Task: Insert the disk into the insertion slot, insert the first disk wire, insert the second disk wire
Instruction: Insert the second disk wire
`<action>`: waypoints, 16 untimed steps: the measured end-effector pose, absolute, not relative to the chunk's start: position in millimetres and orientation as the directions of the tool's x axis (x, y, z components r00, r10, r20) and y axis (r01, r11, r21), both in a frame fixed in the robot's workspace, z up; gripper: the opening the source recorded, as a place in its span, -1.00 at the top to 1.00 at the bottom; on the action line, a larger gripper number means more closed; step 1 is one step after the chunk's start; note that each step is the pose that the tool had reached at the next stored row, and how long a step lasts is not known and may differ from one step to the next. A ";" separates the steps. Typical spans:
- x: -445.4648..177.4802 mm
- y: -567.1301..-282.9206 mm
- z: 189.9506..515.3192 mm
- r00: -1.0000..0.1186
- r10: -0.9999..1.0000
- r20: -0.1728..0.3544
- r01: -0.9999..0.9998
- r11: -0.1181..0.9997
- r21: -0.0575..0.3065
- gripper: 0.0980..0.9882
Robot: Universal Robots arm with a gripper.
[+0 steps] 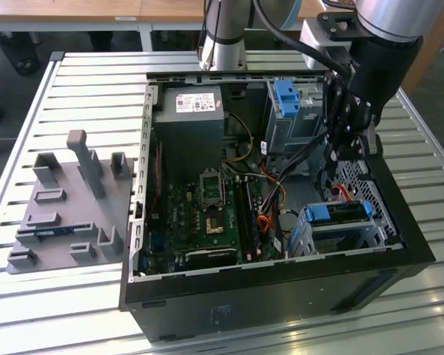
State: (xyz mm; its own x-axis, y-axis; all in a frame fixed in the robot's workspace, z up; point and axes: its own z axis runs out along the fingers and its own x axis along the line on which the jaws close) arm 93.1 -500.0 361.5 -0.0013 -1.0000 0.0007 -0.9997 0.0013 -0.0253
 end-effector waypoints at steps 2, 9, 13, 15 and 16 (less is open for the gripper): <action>93.1 -498.0 361.5 -0.001 -1.000 0.011 -1.000 0.001 -0.025 0.98; 93.3 -493.8 358.5 -0.001 -1.000 0.022 -1.000 0.001 -0.025 0.55; 94.1 -492.6 354.7 -0.001 -0.999 0.032 -1.000 0.001 -0.025 0.55; 94.3 -492.2 352.6 -0.001 -0.999 0.038 -1.000 0.000 -0.025 0.55; 94.4 -491.8 351.7 -0.001 -0.999 0.044 -1.000 0.000 -0.025 0.55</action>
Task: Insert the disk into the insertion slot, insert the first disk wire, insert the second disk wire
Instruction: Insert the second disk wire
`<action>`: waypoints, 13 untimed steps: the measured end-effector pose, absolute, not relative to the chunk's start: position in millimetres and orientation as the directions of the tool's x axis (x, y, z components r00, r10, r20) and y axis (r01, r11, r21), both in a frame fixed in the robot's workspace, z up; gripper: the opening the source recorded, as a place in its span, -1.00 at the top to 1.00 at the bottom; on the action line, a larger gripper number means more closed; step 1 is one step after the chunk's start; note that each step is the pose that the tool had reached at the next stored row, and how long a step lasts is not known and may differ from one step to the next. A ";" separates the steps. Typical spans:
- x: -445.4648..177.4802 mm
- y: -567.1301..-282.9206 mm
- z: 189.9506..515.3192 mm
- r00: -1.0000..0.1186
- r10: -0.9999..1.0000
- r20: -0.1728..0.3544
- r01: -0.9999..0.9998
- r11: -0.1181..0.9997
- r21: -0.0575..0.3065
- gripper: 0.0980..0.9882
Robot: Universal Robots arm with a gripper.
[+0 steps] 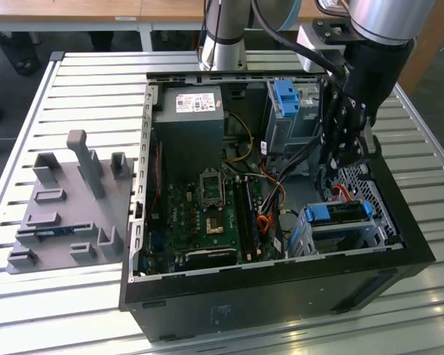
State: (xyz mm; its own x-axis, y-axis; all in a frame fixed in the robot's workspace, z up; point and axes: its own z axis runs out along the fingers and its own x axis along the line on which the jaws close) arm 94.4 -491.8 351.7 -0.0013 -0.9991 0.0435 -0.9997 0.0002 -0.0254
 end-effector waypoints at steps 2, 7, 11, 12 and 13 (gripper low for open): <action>94.6 -491.2 349.9 -0.001 -0.998 0.055 -1.000 0.000 -0.025 0.55; 95.2 -489.2 345.9 -0.001 -0.997 0.079 -1.000 -0.001 -0.025 0.55; 95.6 -487.9 343.4 -0.001 -0.996 0.088 -1.000 -0.001 -0.025 0.87; 95.7 -487.6 342.9 -0.001 -0.996 0.090 -1.000 -0.001 -0.025 0.89; 95.8 -487.4 342.4 -0.001 -0.996 0.091 -1.000 -0.001 -0.025 0.89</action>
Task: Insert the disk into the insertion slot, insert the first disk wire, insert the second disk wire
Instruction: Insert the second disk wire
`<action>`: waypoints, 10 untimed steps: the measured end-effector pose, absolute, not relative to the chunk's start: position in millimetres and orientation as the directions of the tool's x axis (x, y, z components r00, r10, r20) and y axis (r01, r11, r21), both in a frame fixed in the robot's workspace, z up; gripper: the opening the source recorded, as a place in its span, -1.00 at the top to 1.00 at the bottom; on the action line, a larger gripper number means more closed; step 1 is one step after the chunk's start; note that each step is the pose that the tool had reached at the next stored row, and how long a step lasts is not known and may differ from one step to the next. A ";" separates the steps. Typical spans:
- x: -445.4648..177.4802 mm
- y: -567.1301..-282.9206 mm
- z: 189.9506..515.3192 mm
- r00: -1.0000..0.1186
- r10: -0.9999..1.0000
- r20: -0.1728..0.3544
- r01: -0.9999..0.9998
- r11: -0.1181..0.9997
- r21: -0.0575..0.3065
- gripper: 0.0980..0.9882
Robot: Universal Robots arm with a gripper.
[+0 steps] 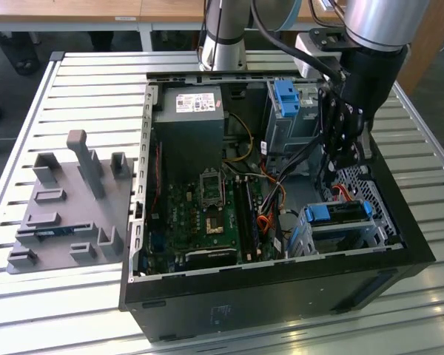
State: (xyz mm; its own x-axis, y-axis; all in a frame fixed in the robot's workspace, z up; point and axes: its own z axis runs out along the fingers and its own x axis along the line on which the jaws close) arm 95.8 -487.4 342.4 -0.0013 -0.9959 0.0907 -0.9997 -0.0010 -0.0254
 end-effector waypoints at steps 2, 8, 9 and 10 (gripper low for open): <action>96.1 -487.3 341.7 -0.001 -0.996 0.091 -1.000 -0.001 -0.025 0.89; 96.1 -487.3 341.2 -0.001 -1.000 0.009 -1.000 0.001 -0.025 0.89; 96.1 -487.2 341.1 -0.001 -1.000 0.008 -1.000 0.001 -0.025 0.89; 96.1 -487.2 341.2 -0.001 -1.000 0.008 -1.000 0.001 -0.025 0.89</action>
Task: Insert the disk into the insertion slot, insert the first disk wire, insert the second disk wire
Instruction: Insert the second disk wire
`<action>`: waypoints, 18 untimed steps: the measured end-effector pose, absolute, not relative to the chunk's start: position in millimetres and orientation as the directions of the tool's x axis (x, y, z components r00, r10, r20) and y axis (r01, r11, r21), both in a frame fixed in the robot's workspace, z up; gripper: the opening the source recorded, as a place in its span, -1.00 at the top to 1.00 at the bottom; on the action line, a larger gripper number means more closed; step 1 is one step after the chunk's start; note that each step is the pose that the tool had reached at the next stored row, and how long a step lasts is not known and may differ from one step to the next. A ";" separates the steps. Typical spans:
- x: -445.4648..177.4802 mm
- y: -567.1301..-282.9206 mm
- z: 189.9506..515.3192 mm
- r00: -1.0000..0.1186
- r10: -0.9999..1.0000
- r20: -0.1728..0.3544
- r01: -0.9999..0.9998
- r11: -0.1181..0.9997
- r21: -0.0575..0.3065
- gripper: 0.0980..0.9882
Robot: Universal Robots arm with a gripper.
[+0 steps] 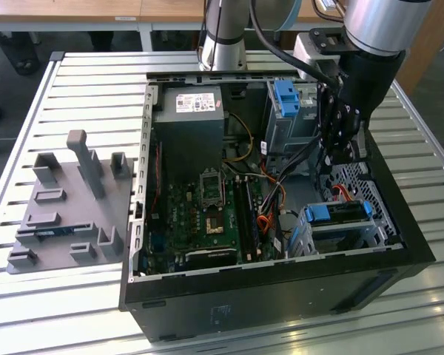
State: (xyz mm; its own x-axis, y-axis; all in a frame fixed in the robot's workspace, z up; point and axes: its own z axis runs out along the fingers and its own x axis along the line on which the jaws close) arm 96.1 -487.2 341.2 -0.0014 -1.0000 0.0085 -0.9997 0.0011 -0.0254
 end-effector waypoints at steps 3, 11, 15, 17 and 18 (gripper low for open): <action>96.1 -487.7 341.0 -0.001 -1.000 0.010 -1.000 0.001 -0.025 0.89; 96.1 -500.7 339.6 -0.001 -1.000 0.011 -1.000 0.001 -0.025 0.89; 96.1 -505.8 338.7 -0.001 -1.000 -0.005 -1.000 0.001 -0.025 0.89; 96.1 -506.6 338.4 -0.001 -0.999 -0.036 -1.000 0.002 -0.025 0.89; 96.1 -507.1 338.2 -0.001 -0.999 -0.044 -1.000 0.002 -0.025 0.89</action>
State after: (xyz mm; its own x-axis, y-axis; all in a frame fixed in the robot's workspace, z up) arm 96.1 -507.1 338.2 -0.0013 -0.9990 -0.0443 -0.9997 0.0024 -0.0254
